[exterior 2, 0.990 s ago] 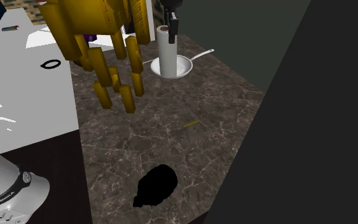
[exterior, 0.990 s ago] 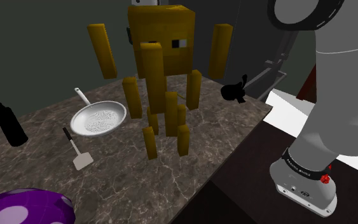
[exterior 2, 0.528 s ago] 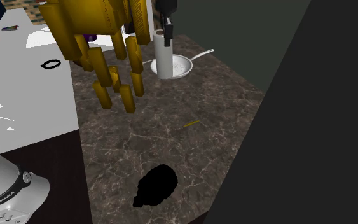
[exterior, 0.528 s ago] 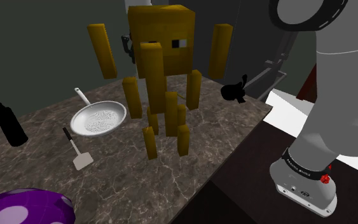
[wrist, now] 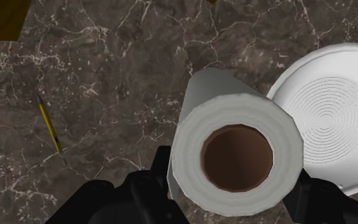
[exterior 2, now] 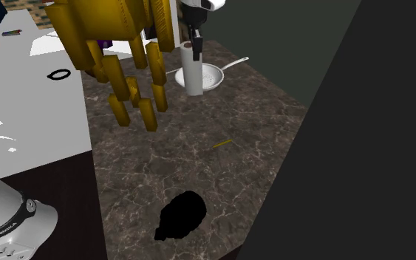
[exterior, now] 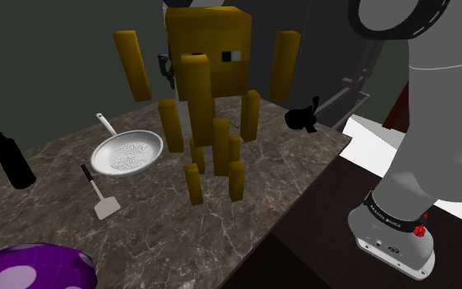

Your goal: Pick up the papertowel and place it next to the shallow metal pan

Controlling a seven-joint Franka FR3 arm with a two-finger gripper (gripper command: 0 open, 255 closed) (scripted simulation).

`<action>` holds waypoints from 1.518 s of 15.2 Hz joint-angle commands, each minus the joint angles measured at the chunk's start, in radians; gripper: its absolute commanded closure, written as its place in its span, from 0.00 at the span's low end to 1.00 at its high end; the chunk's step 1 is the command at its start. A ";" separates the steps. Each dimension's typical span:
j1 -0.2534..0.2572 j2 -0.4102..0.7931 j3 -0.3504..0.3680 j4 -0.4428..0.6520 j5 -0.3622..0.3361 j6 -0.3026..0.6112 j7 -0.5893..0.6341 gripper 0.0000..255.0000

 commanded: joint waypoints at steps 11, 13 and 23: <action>0.079 0.022 -0.090 -0.149 0.043 0.143 -0.040 1.00; 0.093 0.023 -0.108 -0.149 0.051 0.142 -0.045 1.00; 0.113 0.024 -0.134 -0.149 0.064 0.140 -0.052 0.00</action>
